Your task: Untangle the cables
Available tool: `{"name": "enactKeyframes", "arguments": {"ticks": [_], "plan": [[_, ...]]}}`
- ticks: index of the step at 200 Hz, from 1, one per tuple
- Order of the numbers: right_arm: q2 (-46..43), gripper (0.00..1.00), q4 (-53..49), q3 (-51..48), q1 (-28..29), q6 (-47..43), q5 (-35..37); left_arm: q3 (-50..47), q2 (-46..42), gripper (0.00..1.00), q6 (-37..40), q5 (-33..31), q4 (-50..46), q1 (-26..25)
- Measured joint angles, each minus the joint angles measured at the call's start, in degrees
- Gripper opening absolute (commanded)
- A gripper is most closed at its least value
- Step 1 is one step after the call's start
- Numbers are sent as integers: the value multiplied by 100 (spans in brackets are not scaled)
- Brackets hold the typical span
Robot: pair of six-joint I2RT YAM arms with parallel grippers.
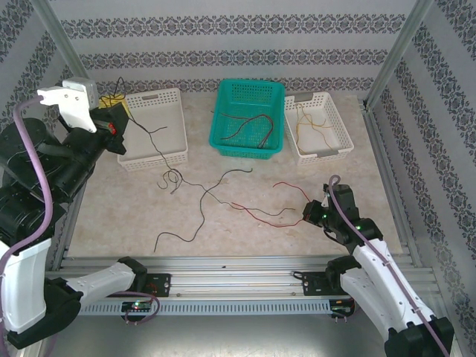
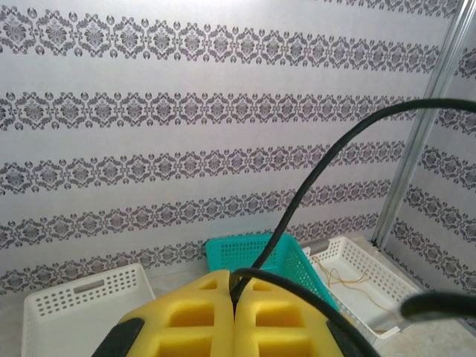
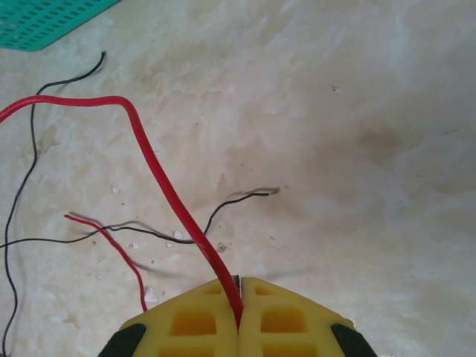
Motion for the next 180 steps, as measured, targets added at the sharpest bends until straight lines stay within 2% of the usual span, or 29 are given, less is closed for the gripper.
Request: {"name": "enactKeyframes", "arguments": {"ticks": [16,38,63,90,132,180], "plan": [[-96,0,-212,286,0,-4,-83,-81,11,0,31,-4,-13,0],[-83,0,-435,1187,0,-22,-302,-302,4,0,96,-57,-15,0],[72,0,-516,2317,0,-72,-476,-658,-66,0,186,-127,-17,0],[396,0,-540,3067,0,-138,-540,-1139,-164,0,240,-120,-13,0],[1945,0,-212,4175,157,-236,-595,-1976,-426,0,149,170,118,0],[4214,0,258,6118,573,-586,-400,-2892,-656,0,-4,636,619,0]]}}
